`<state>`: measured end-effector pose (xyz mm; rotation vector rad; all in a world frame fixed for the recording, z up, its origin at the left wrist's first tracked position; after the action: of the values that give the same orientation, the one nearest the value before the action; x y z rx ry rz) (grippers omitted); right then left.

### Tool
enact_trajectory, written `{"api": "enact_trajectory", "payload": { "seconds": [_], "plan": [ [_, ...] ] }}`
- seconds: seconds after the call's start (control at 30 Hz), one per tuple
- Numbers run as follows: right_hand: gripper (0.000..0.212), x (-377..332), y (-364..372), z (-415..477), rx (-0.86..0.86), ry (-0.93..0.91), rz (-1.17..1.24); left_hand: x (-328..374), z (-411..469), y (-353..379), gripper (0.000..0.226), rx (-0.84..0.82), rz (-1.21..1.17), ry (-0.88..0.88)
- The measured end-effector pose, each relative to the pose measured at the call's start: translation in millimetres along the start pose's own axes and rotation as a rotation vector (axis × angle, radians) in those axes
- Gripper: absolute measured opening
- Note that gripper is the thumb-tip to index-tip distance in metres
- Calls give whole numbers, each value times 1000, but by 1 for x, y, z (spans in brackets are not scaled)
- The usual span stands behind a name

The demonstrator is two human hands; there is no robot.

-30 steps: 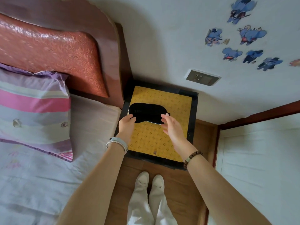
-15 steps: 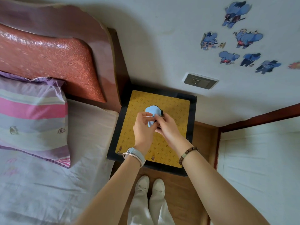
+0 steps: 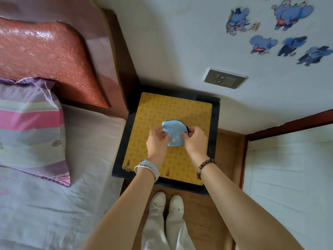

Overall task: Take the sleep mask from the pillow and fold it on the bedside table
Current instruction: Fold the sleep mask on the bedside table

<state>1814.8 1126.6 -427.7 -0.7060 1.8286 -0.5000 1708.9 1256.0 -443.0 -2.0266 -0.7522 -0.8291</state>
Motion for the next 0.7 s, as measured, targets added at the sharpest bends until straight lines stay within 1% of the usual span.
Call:
{"api": "enact_trajectory", "payload": {
  "seconds": [0.1, 0.13, 0.2, 0.23, 0.4, 0.5, 0.6, 0.7],
  "plan": [
    [28, 7, 0, 4, 61, -46, -6, -6, 4, 9, 43, 20, 17, -25],
    [31, 8, 1, 5, 71, -57, -2, -6, 6, 11, 39, 30, 31, -23],
    [33, 7, 2, 7, 75, -77, 22, -4, 10, 16, 18, 17, 59, 6],
    [33, 7, 3, 9, 68, -78, 45, -3, 12, 18, 14, 4, 55, 8],
    [28, 8, 4, 11, 27, -83, 123, 2, 13, 12, 23, -27, -52, -37],
    [22, 4, 11, 8, -8, -78, 161, 13, 9, 7, 22, -19, -86, 5],
    [25, -5, 24, 4, -112, -62, 196, 26, 5, 5, 24, -7, -123, 55],
    [21, -14, 24, 3, -92, -71, 252, 33, 4, 6, 29, -3, -83, 101]
  ]
}}
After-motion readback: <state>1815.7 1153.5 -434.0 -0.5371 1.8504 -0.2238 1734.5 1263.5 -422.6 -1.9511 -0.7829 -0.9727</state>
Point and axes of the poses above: each hand's wrist, its own z-axis towards the middle knuckle, its own y-axis out of the palm, x = y × z, the point moved 7 cm from there along z, towards the middle knuckle, and after that the axes turned 13 degrees about x, right-handed, at the moved point
